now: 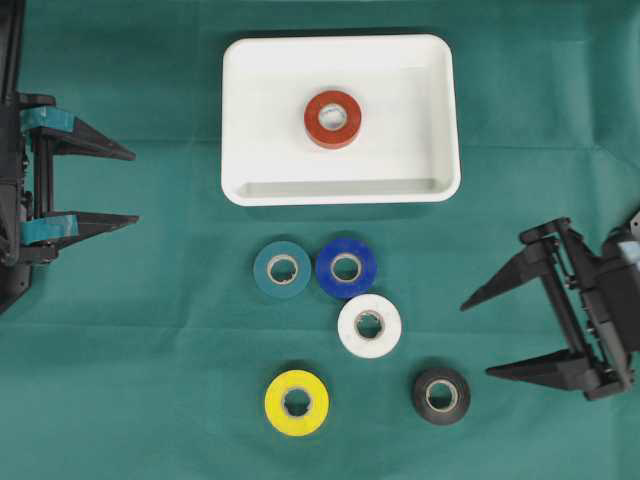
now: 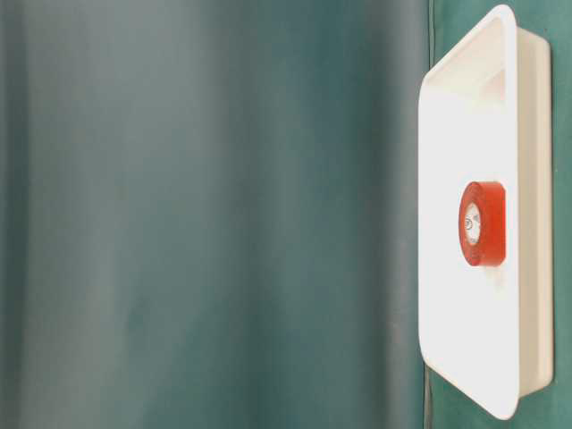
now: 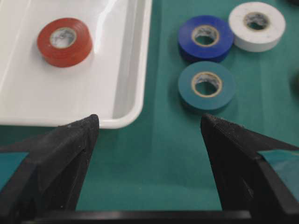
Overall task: Pick up the tape from a random location and place it into the white case.
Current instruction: 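Move the right gripper toward the black tape roll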
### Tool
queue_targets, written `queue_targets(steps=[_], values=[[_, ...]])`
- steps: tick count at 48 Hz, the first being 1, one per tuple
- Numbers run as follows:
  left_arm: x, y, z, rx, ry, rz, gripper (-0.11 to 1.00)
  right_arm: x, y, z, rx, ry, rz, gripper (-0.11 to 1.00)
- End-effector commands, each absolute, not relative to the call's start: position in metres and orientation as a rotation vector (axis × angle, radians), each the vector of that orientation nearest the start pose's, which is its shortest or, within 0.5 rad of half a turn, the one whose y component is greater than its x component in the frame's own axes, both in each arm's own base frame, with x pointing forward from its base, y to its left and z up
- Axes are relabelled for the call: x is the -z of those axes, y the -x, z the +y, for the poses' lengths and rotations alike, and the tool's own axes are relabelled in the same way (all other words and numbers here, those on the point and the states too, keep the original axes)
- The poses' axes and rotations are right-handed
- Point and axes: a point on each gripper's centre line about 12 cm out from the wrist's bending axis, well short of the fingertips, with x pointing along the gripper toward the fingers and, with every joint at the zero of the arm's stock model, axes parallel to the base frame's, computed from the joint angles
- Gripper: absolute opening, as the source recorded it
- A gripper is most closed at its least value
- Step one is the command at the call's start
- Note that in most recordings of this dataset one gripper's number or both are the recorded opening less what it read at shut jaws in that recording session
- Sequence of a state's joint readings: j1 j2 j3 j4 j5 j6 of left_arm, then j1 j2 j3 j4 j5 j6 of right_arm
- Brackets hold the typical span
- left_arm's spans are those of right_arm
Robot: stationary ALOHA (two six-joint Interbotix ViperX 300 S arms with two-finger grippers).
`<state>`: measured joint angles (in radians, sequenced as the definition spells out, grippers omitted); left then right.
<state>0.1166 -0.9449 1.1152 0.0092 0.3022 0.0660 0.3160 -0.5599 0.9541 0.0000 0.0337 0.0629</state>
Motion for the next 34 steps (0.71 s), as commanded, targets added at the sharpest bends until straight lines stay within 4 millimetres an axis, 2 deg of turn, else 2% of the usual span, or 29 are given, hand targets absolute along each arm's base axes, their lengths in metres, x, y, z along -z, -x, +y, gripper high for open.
queue_targets(steps=[1, 18, 27, 34], values=[[-0.252, -0.195, 0.021, -0.089, -0.047, 0.462, 0.83, -0.259, -0.274, 0.091, -0.304, 0.006, 0.406, 0.9], [-0.252, -0.194, 0.02, -0.086, -0.049, 0.462, 0.83, -0.261, -0.281, 0.093, -0.301, 0.011, 0.455, 0.9], [-0.253, -0.195, 0.02, -0.087, -0.046, 0.454, 0.83, -0.263, -0.287, 0.095, -0.285, 0.006, 0.591, 0.9], [-0.255, -0.196, 0.02, -0.087, -0.047, 0.439, 0.83, -0.255, -0.296, 0.098, -0.266, 0.008, 0.732, 0.9]])
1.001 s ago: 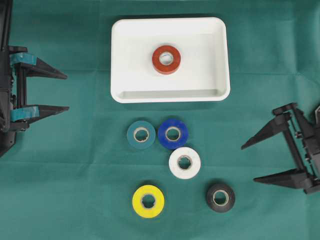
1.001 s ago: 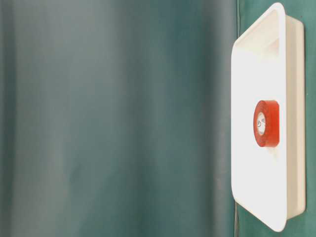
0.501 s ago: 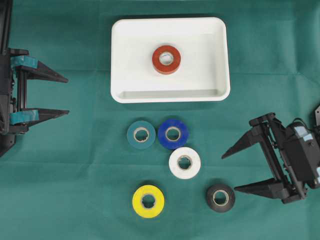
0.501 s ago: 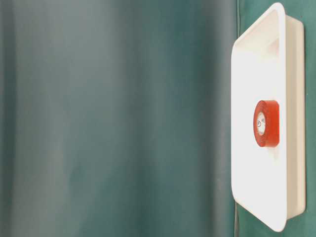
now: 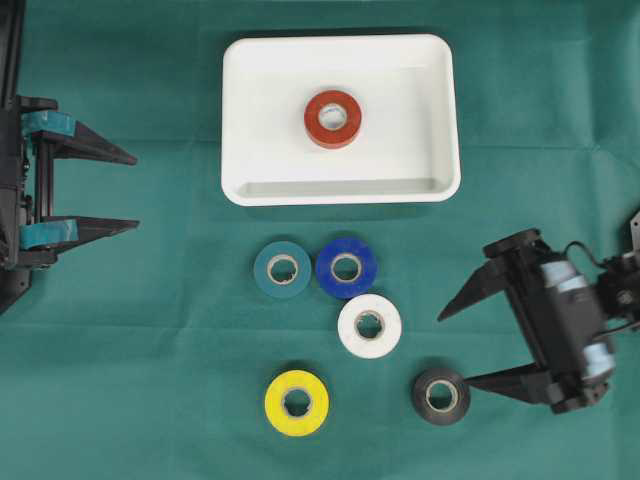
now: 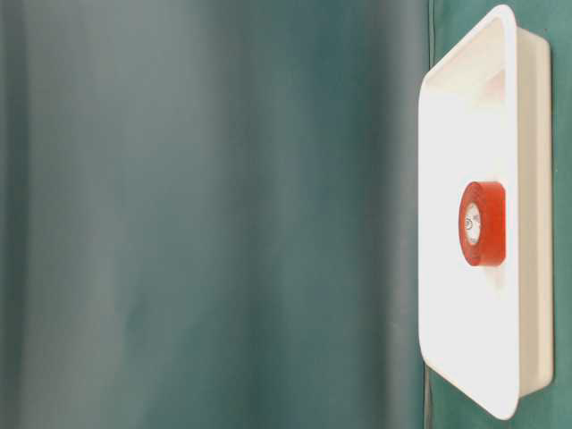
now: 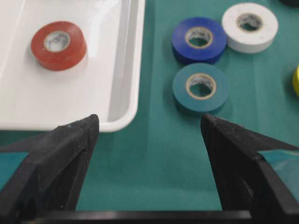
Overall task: Pick up the tape from a random location and place it into the white case.
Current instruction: 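Move the right gripper toward the black tape roll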
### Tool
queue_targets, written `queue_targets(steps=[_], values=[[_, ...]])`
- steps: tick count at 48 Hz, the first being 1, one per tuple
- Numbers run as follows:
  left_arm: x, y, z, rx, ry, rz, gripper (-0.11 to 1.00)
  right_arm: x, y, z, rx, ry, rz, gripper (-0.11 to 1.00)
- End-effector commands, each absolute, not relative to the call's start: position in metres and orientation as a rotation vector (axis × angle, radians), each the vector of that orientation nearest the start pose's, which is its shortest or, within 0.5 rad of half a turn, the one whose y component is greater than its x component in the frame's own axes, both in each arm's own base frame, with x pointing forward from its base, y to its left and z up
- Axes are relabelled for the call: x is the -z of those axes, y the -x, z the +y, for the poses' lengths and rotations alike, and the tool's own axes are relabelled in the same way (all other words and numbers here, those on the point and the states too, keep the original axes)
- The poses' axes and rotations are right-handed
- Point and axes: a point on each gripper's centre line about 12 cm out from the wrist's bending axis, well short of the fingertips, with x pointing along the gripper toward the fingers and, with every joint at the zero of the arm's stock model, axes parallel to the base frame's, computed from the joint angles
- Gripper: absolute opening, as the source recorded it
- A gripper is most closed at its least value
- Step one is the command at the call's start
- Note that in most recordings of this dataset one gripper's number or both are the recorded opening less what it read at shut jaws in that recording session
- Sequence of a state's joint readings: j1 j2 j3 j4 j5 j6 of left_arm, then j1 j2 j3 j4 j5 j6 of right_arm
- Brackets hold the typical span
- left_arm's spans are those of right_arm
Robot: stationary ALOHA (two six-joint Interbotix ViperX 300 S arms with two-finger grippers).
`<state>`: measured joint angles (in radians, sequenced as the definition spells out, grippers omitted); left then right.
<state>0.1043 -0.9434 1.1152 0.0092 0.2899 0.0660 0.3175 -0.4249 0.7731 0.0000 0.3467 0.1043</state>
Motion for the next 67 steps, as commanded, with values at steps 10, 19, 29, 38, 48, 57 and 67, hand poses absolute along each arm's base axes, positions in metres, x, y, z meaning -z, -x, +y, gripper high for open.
queue_targets(steps=[10, 19, 29, 38, 48, 57, 67], values=[[-0.255, -0.196, 0.02, -0.088, -0.047, 0.436, 0.83, -0.24, -0.309, 0.103, -0.233, 0.015, 0.926, 0.9], [-0.254, -0.196, 0.02, -0.088, -0.046, 0.437, 0.83, -0.231, -0.316, 0.109, -0.221, 0.035, 1.057, 0.9], [-0.254, -0.196, 0.02, -0.087, -0.047, 0.439, 0.83, -0.23, -0.321, 0.116, -0.226, 0.053, 1.109, 0.9], [-0.254, -0.196, 0.02, -0.087, -0.047, 0.437, 0.83, -0.23, -0.321, 0.116, -0.226, 0.056, 1.108, 0.9], [-0.255, -0.196, 0.02, -0.088, -0.049, 0.434, 0.83, -0.23, -0.321, 0.116, -0.227, 0.056, 1.107, 0.9], [-0.255, -0.196, 0.02, -0.088, -0.047, 0.434, 0.83, -0.23, -0.321, 0.116, -0.226, 0.055, 1.105, 0.9], [-0.254, -0.196, 0.02, -0.087, -0.047, 0.439, 0.83, -0.227, -0.322, 0.117, -0.229, 0.054, 1.095, 0.9]])
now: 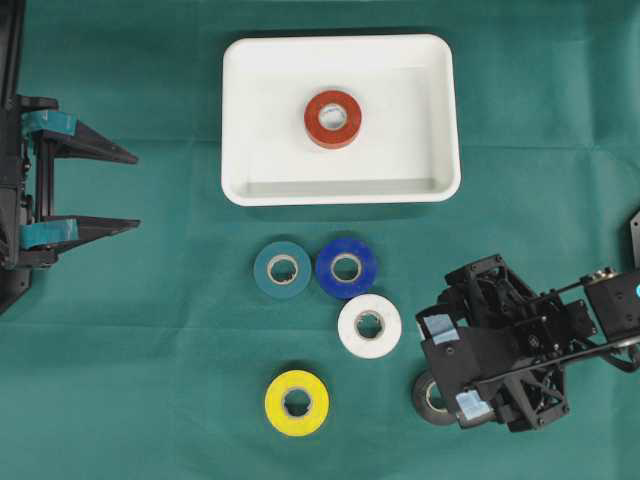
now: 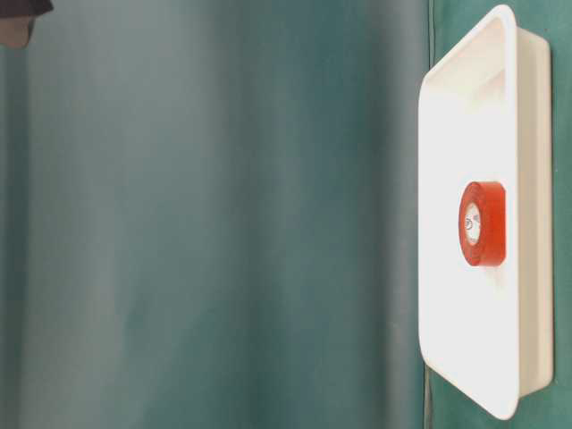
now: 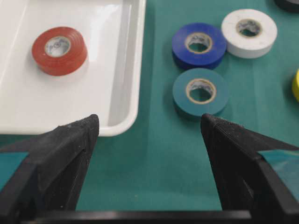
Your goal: Pick up the tape from a random location and place it into the white case.
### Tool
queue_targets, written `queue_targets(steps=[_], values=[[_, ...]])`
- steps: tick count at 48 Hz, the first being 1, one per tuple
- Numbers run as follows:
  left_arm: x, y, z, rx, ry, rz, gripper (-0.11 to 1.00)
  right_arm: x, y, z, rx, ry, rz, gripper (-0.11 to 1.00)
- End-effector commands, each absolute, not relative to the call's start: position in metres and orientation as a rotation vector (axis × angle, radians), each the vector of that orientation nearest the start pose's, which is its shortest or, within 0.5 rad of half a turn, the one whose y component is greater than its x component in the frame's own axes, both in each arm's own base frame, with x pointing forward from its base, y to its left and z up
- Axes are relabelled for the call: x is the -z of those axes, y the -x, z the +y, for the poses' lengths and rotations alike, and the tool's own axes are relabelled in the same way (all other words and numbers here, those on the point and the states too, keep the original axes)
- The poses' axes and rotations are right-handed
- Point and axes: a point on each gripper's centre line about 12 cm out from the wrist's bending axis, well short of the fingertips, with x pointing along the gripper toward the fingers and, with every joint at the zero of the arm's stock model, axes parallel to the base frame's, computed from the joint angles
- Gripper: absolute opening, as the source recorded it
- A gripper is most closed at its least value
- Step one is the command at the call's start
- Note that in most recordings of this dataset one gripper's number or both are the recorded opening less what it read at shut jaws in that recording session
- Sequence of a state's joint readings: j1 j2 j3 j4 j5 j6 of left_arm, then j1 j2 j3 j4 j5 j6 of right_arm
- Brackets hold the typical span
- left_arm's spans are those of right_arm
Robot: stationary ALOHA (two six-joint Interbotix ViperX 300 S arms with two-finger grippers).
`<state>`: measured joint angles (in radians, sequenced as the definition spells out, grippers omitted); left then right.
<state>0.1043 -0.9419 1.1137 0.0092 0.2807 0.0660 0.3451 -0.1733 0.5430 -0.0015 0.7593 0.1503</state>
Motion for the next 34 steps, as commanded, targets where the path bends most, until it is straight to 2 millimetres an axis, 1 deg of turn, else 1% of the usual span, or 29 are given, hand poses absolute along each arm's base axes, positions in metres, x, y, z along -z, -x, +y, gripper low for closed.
queue_targets(steps=[1, 8, 21, 34], values=[[-0.255, -0.196, 0.02, -0.088, -0.047, 0.436, 0.83, -0.226, -0.322, 0.117, -0.23, 0.055, 1.095, 0.9], [-0.255, -0.196, 0.02, -0.088, -0.047, 0.436, 0.83, -0.216, -0.324, 0.119, -0.232, 0.056, 1.098, 0.9], [-0.254, -0.196, 0.02, -0.087, -0.047, 0.437, 0.83, -0.18, -0.33, 0.122, -0.229, 0.056, 1.126, 0.9], [-0.254, -0.196, 0.02, -0.087, -0.047, 0.437, 0.83, -0.148, -0.337, 0.129, -0.224, 0.043, 1.136, 0.9]])
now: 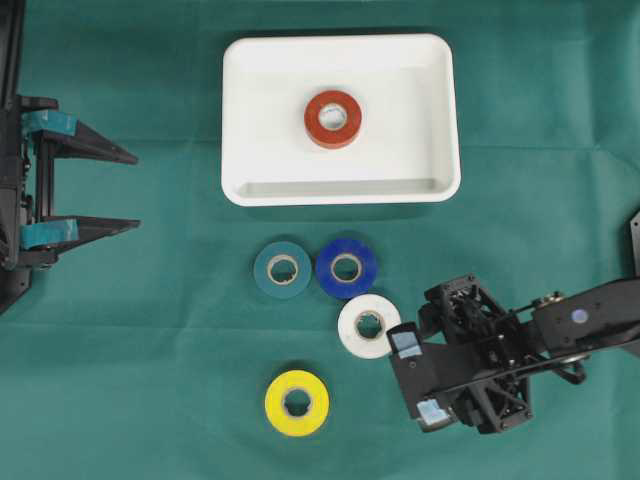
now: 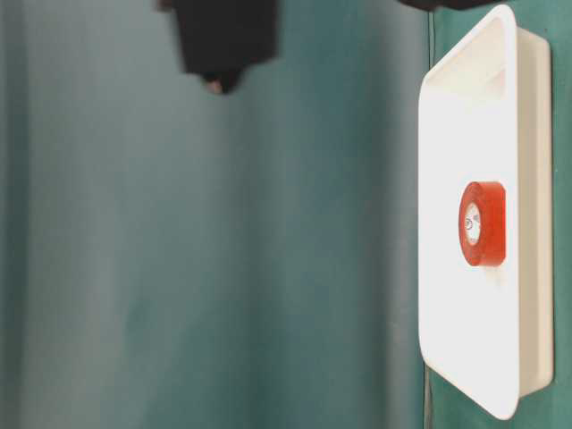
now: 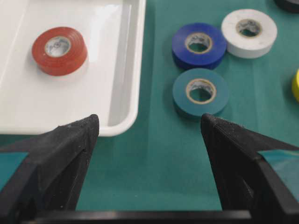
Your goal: Pick up the tape from a random location and place it into the white case.
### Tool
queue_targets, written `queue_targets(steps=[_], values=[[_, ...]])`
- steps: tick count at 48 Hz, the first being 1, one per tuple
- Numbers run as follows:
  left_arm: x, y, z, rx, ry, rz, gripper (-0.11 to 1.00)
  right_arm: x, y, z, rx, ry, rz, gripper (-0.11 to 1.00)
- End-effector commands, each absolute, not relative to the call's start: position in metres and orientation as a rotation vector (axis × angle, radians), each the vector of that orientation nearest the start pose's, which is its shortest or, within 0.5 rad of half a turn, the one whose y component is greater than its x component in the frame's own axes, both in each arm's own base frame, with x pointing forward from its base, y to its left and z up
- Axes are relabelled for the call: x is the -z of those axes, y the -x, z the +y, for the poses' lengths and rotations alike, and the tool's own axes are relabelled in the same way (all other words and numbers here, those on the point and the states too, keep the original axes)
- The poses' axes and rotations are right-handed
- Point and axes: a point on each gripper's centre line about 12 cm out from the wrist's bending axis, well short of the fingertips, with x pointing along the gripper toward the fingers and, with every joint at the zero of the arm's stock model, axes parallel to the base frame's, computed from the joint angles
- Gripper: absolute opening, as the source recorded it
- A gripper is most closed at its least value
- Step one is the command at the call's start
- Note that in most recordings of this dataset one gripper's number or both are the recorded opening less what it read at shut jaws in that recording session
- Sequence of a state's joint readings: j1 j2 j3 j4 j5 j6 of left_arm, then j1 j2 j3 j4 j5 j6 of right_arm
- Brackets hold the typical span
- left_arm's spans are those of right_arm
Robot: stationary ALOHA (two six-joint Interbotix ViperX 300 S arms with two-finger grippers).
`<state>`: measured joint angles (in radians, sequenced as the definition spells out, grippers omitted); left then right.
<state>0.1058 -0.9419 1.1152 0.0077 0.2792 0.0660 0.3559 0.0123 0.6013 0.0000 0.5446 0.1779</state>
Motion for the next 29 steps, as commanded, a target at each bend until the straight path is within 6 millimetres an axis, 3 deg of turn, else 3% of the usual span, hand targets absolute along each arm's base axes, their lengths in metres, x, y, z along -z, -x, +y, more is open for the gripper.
queue_targets(steps=[1, 15, 29], values=[[-0.255, -0.196, 0.02, -0.088, -0.047, 0.436, 0.83, -0.147, -0.338, 0.13, -0.226, 0.044, 1.133, 0.9], [-0.254, -0.196, 0.02, -0.087, -0.047, 0.437, 0.83, -0.124, -0.341, 0.135, -0.236, 0.044, 1.118, 0.9], [-0.254, -0.196, 0.02, -0.087, -0.047, 0.437, 0.83, -0.116, -0.343, 0.135, -0.218, 0.018, 1.126, 0.9]])
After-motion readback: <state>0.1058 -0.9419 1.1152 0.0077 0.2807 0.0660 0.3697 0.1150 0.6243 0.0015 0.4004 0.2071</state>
